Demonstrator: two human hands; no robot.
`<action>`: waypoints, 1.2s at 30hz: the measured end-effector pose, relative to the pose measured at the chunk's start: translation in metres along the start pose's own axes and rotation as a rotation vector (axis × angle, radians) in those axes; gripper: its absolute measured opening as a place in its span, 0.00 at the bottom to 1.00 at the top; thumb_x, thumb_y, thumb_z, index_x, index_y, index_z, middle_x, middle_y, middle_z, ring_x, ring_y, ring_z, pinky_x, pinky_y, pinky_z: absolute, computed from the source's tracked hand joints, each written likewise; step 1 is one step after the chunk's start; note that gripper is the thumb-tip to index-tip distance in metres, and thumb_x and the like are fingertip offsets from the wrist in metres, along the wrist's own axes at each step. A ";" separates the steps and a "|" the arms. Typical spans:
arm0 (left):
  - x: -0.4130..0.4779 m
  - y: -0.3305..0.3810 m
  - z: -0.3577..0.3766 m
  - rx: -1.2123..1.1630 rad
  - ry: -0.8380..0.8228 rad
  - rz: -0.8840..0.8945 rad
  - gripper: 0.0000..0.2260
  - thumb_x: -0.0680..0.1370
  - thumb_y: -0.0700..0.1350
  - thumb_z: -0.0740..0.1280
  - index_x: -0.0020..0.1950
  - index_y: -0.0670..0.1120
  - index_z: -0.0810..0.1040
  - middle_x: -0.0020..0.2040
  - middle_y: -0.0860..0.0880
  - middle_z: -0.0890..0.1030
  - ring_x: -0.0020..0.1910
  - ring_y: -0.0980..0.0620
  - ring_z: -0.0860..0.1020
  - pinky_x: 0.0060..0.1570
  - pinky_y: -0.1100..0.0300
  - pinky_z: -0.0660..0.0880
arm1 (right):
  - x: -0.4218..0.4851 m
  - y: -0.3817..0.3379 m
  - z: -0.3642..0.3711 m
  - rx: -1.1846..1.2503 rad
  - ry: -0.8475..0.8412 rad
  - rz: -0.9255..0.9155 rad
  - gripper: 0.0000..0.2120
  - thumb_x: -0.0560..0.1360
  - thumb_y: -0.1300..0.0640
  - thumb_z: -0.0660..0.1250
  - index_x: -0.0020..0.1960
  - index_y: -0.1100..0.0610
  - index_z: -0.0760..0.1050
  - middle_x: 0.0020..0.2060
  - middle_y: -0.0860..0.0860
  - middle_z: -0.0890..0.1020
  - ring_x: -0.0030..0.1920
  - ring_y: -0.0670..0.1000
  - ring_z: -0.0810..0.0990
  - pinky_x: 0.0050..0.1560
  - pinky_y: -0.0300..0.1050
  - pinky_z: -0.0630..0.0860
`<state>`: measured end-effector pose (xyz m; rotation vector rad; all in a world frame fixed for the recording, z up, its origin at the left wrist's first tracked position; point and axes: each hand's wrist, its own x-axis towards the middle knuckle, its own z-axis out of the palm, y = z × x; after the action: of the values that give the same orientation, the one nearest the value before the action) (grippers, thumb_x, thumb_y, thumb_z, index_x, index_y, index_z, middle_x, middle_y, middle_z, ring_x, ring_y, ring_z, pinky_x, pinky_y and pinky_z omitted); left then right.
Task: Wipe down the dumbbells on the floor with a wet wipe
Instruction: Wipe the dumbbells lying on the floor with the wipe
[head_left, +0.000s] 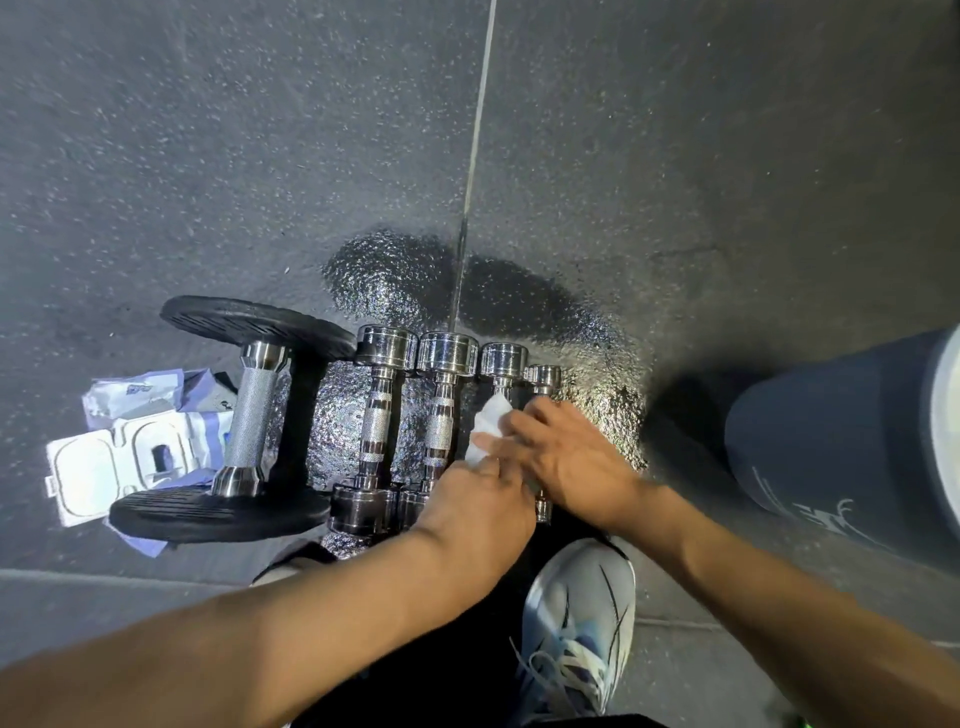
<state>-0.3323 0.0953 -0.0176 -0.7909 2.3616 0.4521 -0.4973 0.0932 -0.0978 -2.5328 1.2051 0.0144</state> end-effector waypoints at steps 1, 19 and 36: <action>0.001 -0.001 0.003 0.012 0.036 0.011 0.17 0.83 0.38 0.56 0.72 0.38 0.69 0.70 0.37 0.71 0.68 0.38 0.71 0.60 0.48 0.71 | 0.004 0.007 -0.006 -0.062 -0.007 0.016 0.24 0.77 0.54 0.65 0.72 0.45 0.71 0.57 0.50 0.74 0.51 0.53 0.69 0.46 0.49 0.69; -0.002 -0.003 0.004 -0.124 0.075 0.028 0.14 0.78 0.31 0.62 0.63 0.36 0.76 0.62 0.40 0.75 0.61 0.39 0.77 0.54 0.47 0.76 | 0.016 -0.005 0.004 0.058 0.086 0.104 0.25 0.72 0.67 0.70 0.68 0.58 0.75 0.43 0.52 0.77 0.42 0.52 0.73 0.45 0.49 0.79; -0.015 0.010 0.015 -0.100 0.075 0.045 0.17 0.82 0.31 0.53 0.68 0.29 0.71 0.64 0.35 0.71 0.59 0.38 0.76 0.51 0.48 0.76 | 0.015 -0.008 -0.027 0.052 -0.276 -0.064 0.20 0.82 0.60 0.57 0.73 0.54 0.67 0.45 0.50 0.77 0.50 0.52 0.76 0.49 0.47 0.81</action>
<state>-0.3223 0.1172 -0.0183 -0.8145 2.4463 0.5731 -0.4853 0.0783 -0.0723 -2.4247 1.0035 0.3033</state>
